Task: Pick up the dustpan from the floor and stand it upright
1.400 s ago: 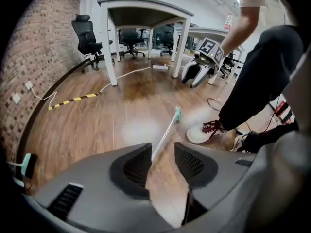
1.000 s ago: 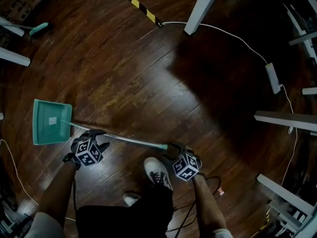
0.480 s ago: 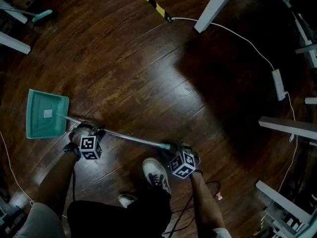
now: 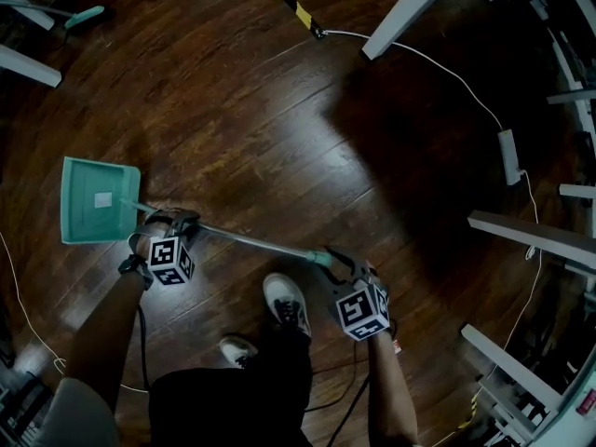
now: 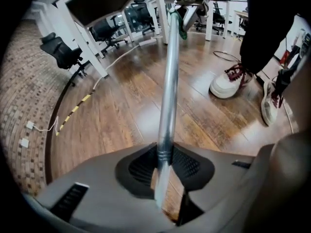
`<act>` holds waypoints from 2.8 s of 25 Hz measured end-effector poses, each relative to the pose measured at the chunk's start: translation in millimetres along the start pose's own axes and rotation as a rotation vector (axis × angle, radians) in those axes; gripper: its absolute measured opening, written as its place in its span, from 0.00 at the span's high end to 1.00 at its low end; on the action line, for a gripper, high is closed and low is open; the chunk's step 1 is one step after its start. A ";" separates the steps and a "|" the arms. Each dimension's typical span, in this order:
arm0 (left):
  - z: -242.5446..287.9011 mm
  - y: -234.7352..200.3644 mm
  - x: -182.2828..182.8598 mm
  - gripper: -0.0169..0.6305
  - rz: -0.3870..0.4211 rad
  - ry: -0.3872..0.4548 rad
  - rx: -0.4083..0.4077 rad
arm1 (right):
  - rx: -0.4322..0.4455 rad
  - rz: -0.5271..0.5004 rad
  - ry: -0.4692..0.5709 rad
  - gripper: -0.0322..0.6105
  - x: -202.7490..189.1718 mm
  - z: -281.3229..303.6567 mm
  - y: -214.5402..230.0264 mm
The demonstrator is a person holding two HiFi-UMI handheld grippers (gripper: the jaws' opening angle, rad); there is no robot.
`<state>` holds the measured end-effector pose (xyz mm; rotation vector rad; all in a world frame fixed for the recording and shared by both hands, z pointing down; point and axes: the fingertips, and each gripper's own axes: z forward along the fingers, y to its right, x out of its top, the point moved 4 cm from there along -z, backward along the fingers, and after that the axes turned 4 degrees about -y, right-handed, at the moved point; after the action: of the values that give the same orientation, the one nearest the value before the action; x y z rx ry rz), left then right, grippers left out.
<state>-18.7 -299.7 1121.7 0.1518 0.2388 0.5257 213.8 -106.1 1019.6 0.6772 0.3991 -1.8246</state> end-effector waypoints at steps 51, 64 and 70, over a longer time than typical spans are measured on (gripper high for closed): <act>-420.4 -79.0 -21.1 0.96 -1.338 0.592 0.494 | -0.158 -0.178 0.536 0.98 476.5 -337.4 -50.8; -814.3 -107.1 -12.6 0.96 -1.134 0.701 1.058 | -0.044 -0.238 0.732 0.98 641.0 -473.5 -91.3; -951.0 -95.2 -2.6 0.96 -1.020 0.730 1.292 | -0.014 -0.260 0.867 0.98 696.7 -528.8 -118.8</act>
<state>-226.1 -304.4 188.7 1.0291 1.2724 -0.7006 70.0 -281.3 166.5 1.4532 1.1038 -1.6769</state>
